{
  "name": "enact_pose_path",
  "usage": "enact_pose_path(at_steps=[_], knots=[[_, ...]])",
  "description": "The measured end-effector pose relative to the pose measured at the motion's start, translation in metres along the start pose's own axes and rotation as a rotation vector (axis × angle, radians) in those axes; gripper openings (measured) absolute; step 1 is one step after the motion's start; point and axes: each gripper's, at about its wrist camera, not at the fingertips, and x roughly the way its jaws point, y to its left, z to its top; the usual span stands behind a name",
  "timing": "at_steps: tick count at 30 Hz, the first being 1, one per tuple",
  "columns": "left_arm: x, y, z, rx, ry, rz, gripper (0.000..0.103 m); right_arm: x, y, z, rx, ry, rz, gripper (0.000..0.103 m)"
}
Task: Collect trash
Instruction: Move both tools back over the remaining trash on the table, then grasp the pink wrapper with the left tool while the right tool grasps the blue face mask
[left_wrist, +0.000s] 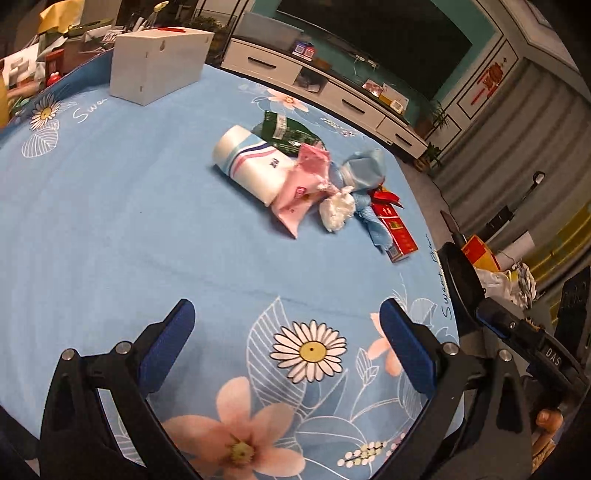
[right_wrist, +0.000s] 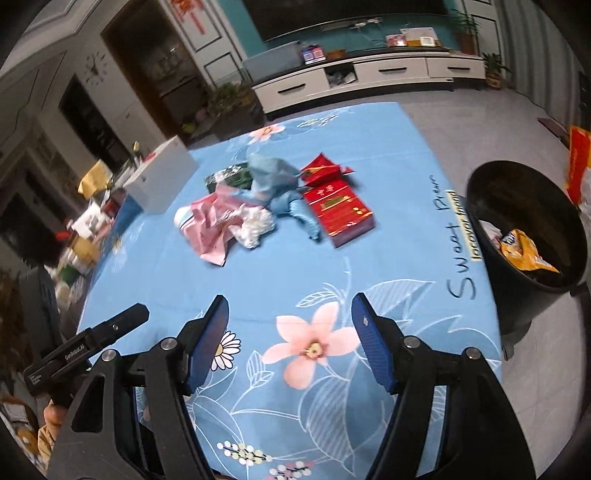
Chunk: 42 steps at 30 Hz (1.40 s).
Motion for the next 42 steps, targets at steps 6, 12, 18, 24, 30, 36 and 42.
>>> enact_pose_path(at_steps=[6, 12, 18, 24, 30, 36, 42], knots=[[0.008, 0.006, 0.005, 0.018, -0.019, -0.003, 0.100, 0.016, 0.009, 0.008, -0.025, 0.019, -0.005, 0.068], [0.018, 0.008, 0.012, 0.041, -0.035, -0.025, 0.100, 0.032, 0.007, 0.019, -0.020, 0.022, -0.005, 0.068], [0.034, 0.005, 0.028, 0.060, -0.049, -0.034, 0.100, 0.048, 0.001, 0.034, -0.011, 0.013, 0.007, 0.068], [0.054, -0.006, 0.053, 0.091, -0.075, -0.015, 0.100, 0.064, -0.003, 0.058, -0.015, -0.017, 0.022, 0.068], [0.077, -0.023, 0.081, 0.142, -0.095, -0.018, 0.088, 0.090, -0.002, 0.086, -0.025, -0.049, 0.042, 0.068], [0.104, -0.036, 0.098, 0.185, -0.072, -0.016, 0.072, 0.119, 0.005, 0.111, -0.045, -0.061, 0.060, 0.068], [0.120, -0.039, 0.099, 0.209, -0.040, -0.016, 0.043, 0.142, 0.015, 0.125, -0.070, -0.061, 0.068, 0.065]])
